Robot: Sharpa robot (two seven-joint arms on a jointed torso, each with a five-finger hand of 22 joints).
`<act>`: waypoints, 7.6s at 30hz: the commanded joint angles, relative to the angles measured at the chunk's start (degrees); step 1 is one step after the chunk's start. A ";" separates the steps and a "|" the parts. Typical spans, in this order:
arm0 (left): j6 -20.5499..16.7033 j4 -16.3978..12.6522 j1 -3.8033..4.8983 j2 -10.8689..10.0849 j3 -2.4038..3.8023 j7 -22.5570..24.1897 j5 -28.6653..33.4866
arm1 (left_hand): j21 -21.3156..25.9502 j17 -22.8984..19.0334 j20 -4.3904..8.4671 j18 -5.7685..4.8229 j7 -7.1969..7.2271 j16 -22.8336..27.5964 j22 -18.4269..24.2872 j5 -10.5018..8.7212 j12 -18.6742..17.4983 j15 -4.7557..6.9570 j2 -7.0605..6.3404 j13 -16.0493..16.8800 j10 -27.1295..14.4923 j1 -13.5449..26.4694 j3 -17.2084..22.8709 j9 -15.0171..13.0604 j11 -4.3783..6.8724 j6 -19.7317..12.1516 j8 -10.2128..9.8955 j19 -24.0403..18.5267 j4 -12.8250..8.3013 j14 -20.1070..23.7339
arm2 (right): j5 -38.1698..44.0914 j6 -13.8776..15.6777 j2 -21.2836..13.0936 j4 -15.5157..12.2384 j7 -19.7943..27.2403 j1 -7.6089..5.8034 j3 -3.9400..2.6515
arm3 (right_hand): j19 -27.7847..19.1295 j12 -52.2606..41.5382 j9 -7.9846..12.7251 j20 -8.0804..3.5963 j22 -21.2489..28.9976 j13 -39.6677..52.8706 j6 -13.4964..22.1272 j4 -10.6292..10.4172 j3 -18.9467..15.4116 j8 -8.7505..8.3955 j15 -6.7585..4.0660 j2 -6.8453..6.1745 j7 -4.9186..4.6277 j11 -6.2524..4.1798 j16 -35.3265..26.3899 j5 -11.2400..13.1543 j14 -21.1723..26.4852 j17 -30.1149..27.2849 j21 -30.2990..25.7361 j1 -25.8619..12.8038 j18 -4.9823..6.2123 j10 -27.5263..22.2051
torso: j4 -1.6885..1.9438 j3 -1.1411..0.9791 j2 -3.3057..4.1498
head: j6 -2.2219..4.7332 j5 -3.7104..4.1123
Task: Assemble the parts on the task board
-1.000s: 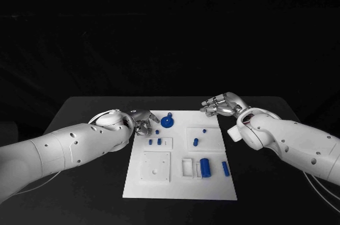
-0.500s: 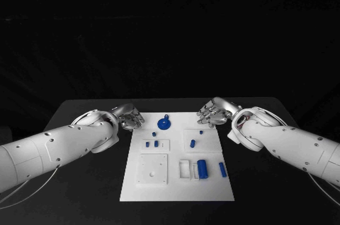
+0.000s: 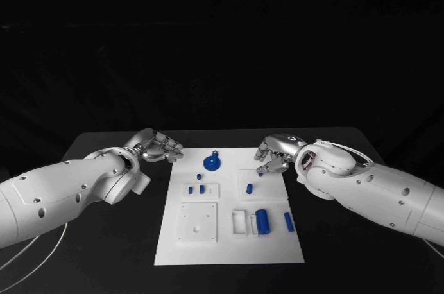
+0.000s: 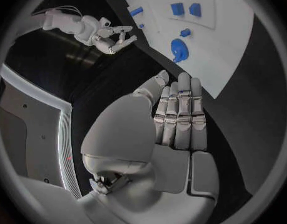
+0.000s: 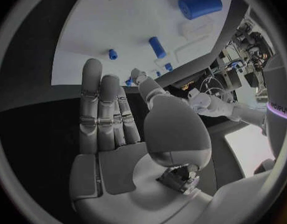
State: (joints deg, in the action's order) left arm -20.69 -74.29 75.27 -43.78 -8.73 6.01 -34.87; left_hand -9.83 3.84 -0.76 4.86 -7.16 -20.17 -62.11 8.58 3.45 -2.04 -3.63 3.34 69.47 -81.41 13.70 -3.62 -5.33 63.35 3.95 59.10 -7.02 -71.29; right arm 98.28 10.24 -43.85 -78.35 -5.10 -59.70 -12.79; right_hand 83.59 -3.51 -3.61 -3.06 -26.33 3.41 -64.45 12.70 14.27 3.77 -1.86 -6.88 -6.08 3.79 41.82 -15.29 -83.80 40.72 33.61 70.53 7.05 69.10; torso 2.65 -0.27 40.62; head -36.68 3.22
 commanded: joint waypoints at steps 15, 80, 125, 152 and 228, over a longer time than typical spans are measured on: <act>-1.43 -2.46 0.28 -1.26 0.06 4.98 10.50 | 5.80 2.12 -0.20 -0.82 -0.17 11.28 0.97 -0.18 0.03 -0.13 0.73 -0.03 -0.67 -0.46 -2.54 -0.06 -0.04 -0.37 -0.26 2.83 0.08 -5.16 | 9.87 -4.79 1.47 1.02 -4.16 0.08 1.12 | -1.14 0.18 0.01 0.19 -6.26 0.00 -0.52 -2.03 7.04 -0.21 0.27 -1.91 0.09 0.03 2.78 3.19 0.70 -0.60 0.95 0.52 1.07 0.25 | -0.07 -0.12 0.10 | -0.23 -0.28; -0.63 -2.24 0.33 -1.44 0.05 3.99 11.40 | 5.82 2.52 -0.21 -0.64 -0.21 11.70 -0.10 -0.01 0.03 -0.14 1.10 -0.04 -0.84 -0.70 -2.39 -0.05 -0.09 -0.36 -0.28 2.73 -0.23 -5.17 | 10.04 1.33 2.14 -0.33 -4.62 1.66 2.15 | -2.01 0.11 -0.34 -2.00 -28.32 0.17 -9.37 -0.14 24.47 -0.12 -1.92 -0.33 1.87 -2.79 4.65 10.94 1.04 -0.91 5.13 1.61 -0.19 9.96 | -0.16 -0.01 -0.07 | -0.58 -1.47; -4.90 -0.19 0.31 1.88 -0.05 5.99 14.73 | 5.92 2.46 -0.34 -0.55 -0.23 12.19 -0.35 0.16 0.03 -0.25 1.40 -0.04 -0.78 -0.57 -2.31 -0.06 -0.10 -0.27 -0.26 2.47 -0.37 -4.99 | 5.15 3.76 8.97 -11.04 -0.26 5.41 3.92 | -0.14 0.12 -0.34 -2.10 -33.74 0.13 -8.90 -0.15 23.69 -0.11 -2.03 0.39 1.72 -2.61 4.57 10.90 1.05 -1.02 -0.52 2.00 -0.02 9.34 | -0.22 0.08 -0.27 | -1.94 -9.44; -4.52 -1.16 0.31 2.27 -0.10 5.93 14.76 | 5.88 2.42 -0.33 -0.51 -0.25 12.35 -0.43 0.39 0.04 -0.26 1.51 -0.03 -0.82 -0.61 -2.25 -0.05 -0.12 -0.26 -0.27 2.45 -0.40 -5.01 | 10.72 3.10 12.00 -7.62 -1.03 7.53 6.62 | 0.31 0.12 -0.34 -2.10 -34.98 0.13 -8.93 0.41 23.97 -0.12 -2.03 0.46 1.73 -2.59 4.74 10.81 1.08 -1.12 -1.53 1.79 -0.02 9.37 | -0.27 0.05 -0.30 | -3.50 -12.28; -3.34 -0.96 0.31 1.83 -0.10 5.13 14.76 | 5.90 2.43 -0.37 -0.47 -0.28 12.54 -0.57 0.37 0.04 -0.29 1.65 -0.03 -0.93 -0.48 -2.25 -0.05 -0.15 -0.32 -0.27 2.43 -0.46 -5.07 | 18.36 2.33 11.68 -8.39 -4.81 7.88 7.17 | 1.20 0.12 -0.36 -2.13 -38.58 0.13 -9.15 0.81 25.05 -0.12 -2.07 0.13 1.79 -2.62 5.17 11.74 1.16 -1.28 -3.65 1.71 -0.05 9.61 | -0.29 0.14 -0.37 | -4.10 -12.38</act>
State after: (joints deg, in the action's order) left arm -24.75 -75.19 75.47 -42.03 -8.87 10.95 -20.44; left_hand -4.21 6.30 -1.12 4.87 -7.36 -7.87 -62.61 8.59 3.45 -2.05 -2.56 3.31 68.88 -82.02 11.30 -3.58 -5.54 63.15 3.95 61.53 -7.14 -76.15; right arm 114.53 14.39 -32.23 -86.71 -8.78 -51.85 -5.63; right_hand 83.85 -3.05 -3.92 -5.10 -64.87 3.47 -73.31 13.44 39.00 3.42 -3.68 -7.02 -4.12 2.33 46.76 -3.72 -82.78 39.50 30.15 72.34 6.07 77.06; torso 2.37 -0.16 40.28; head -40.76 -9.16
